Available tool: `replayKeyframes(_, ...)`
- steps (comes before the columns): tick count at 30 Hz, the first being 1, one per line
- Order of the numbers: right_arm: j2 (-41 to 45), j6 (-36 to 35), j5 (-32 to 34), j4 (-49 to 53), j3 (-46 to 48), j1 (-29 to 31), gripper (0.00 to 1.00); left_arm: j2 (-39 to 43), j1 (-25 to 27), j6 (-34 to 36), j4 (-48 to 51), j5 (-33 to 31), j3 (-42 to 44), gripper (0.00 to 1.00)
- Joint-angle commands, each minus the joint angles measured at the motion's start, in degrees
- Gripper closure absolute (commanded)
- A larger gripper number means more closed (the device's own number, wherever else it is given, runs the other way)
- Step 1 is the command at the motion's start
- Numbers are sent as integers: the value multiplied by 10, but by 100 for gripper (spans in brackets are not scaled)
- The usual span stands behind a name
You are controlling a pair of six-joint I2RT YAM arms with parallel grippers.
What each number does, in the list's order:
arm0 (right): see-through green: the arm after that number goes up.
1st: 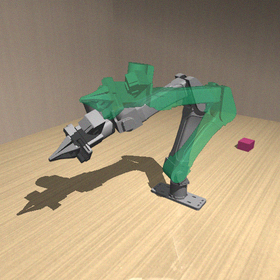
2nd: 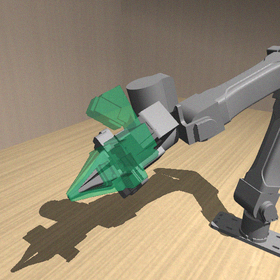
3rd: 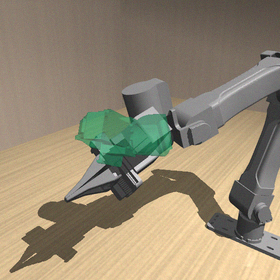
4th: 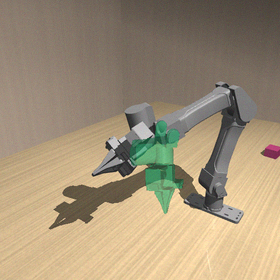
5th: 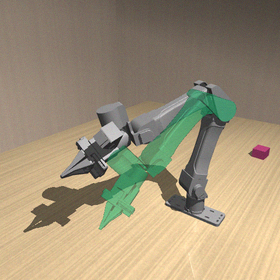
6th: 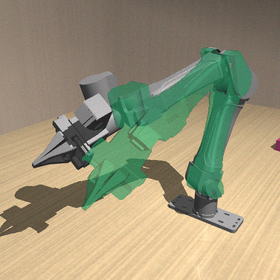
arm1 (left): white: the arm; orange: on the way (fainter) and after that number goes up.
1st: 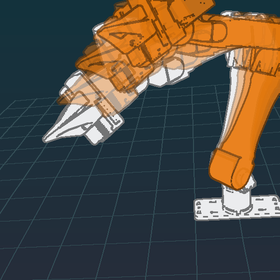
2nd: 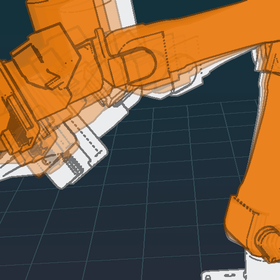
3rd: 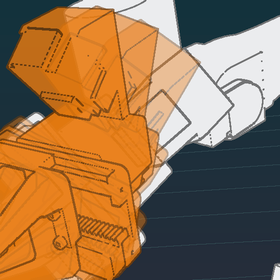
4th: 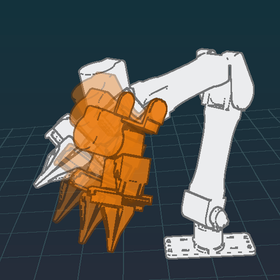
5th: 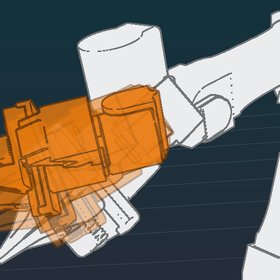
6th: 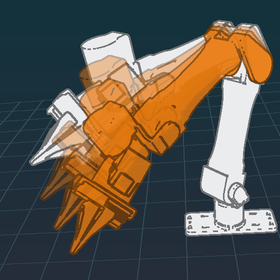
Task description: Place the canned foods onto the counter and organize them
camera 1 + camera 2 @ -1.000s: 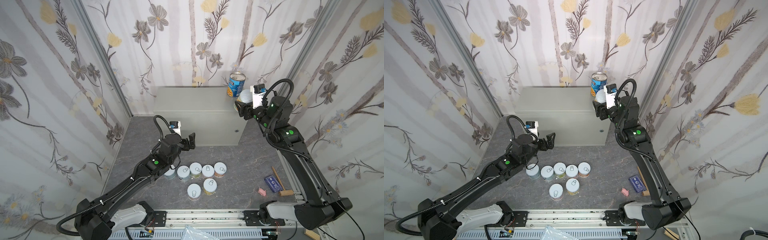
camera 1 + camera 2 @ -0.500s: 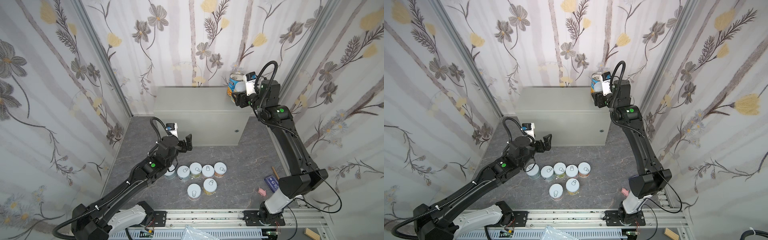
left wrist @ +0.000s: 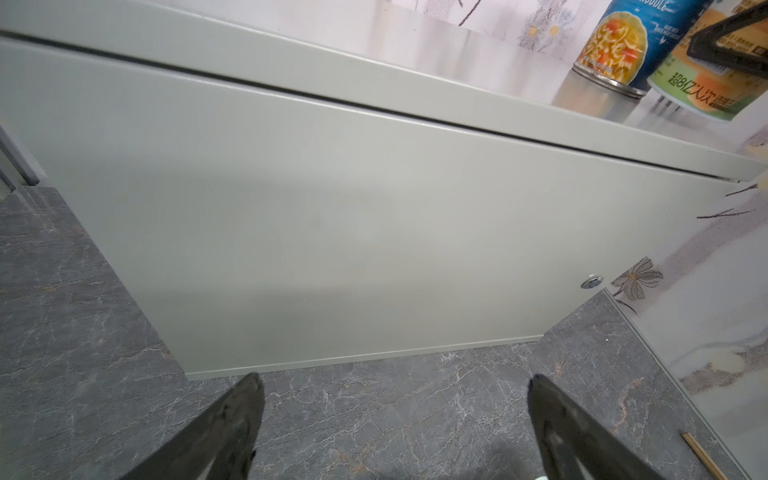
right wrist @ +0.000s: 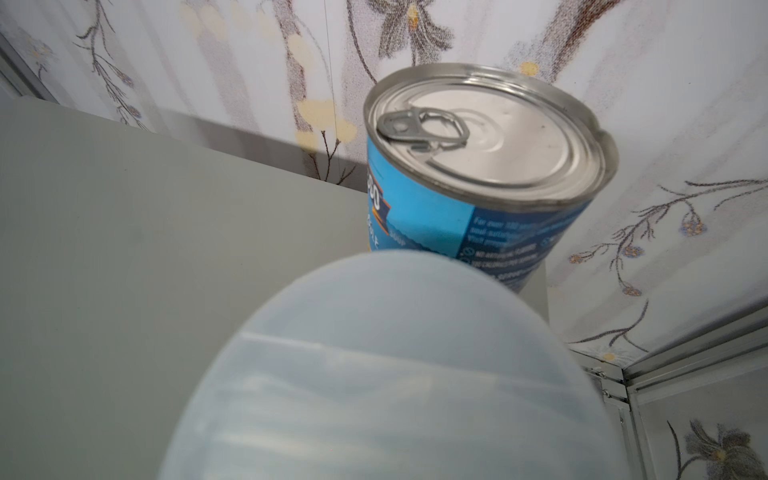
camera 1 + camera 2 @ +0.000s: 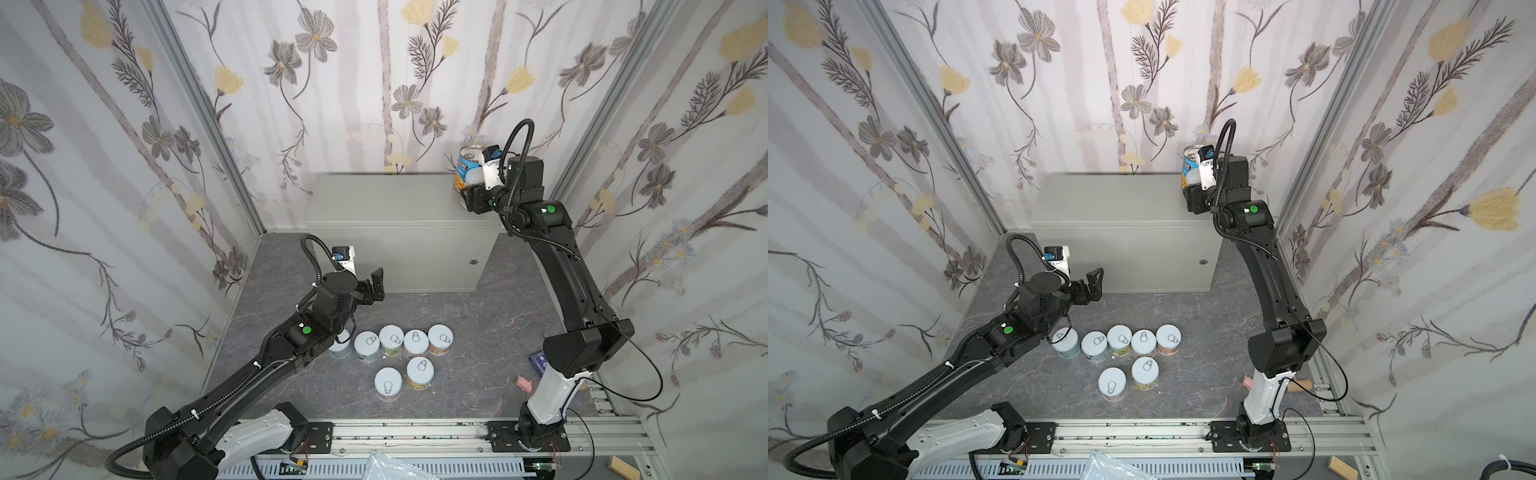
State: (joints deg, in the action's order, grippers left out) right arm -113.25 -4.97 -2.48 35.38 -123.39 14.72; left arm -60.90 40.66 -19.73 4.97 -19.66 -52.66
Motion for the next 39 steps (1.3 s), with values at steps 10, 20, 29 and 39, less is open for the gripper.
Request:
replayKeyframes(10,-43,14,30,-1,-56,1,51,-5,-3,-4,1,-7,-5,0)
replayKeyframes(20,-17,46,15,38,-64,2,47,-7,-3,-2,2,-6,-9,0)
replayKeyframes(29,-18,64,-15,51,-64,3,40,-11,-5,-6,0,0,-7,0)
replayKeyframes(39,-36,62,3,47,-64,6,35,2,-5,-7,3,-8,2,0)
